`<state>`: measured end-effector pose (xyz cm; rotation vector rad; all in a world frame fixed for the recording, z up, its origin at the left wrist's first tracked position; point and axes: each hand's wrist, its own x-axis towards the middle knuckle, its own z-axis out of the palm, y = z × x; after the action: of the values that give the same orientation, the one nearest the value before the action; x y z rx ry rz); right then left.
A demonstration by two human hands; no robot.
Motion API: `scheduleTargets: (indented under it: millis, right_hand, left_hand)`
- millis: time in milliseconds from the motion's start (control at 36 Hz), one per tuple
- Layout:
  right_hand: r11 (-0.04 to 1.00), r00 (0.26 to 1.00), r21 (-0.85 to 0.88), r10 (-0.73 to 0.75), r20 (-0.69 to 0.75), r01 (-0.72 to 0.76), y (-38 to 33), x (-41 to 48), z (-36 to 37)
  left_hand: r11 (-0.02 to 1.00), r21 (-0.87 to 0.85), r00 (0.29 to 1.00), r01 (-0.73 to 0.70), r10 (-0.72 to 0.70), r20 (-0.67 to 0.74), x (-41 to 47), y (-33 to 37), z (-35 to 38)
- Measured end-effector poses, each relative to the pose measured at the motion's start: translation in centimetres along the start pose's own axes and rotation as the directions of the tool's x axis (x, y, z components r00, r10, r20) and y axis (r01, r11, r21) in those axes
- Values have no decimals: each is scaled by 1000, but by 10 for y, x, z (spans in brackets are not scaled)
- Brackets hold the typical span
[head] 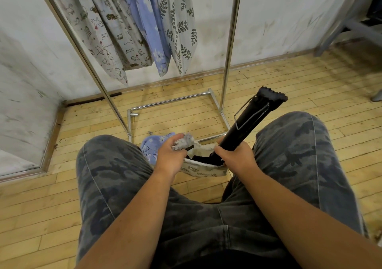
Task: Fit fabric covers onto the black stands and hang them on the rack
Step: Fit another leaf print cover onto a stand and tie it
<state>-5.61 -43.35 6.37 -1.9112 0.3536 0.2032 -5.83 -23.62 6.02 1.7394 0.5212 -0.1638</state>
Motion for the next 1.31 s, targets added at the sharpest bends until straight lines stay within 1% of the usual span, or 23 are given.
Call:
scheduleTargets:
  millis: [194,361,417,500,583,667,722,889,1000,1056,1139,1222,1306]
  right_hand:
    - [991,995,-105,-78,55,83,-4,-8,-1]
    - [993,992,-66,-96,79,102,-4,-9,0]
    - [990,990,-85,-103,96,111,-4,-9,0]
    - [979,983,-147,-122,135,141,-5,-11,0]
    - [961,980,-238,-101,171,140,-5,-11,2]
    - [933,981,-332,-80,177,136,-4,-10,4]
    - [921,981,-365,-78,175,138,-4,-10,5]
    - [949,989,-299,-60,135,99,-2,-9,3]
    - [962,986,-240,-106,126,134,-7,-11,2]
    - [961,983,-227,-126,137,155,-7,-11,2]
    - [960,977,-221,-138,164,172,-8,-12,2]
    - [956,961,-204,-163,221,209,-11,-15,3]
    - [947,948,-203,-195,251,248,-11,-15,5]
  left_hand:
    - [999,35,999,-42,41,30,-1,0,2]
    - [999,31,999,-37,37,22,0,1,1]
    - [999,22,999,-31,30,14,-1,2,1]
    - [999,18,999,-31,30,15,-3,4,0]
    - [999,18,999,-35,34,23,-5,5,0]
    - [999,13,999,-45,45,24,-6,6,-1]
    - [999,13,998,-52,52,29,-6,6,-1]
    - [996,41,994,-85,82,70,-9,9,-2]
    - [991,47,974,-126,114,197,-13,11,1]
    - [986,70,952,-152,127,278,-15,8,4]
    - [975,141,930,-170,111,350,-20,9,7]
    - [962,179,922,-208,131,364,-19,6,10]
    - [957,197,917,-213,126,377,-17,4,11]
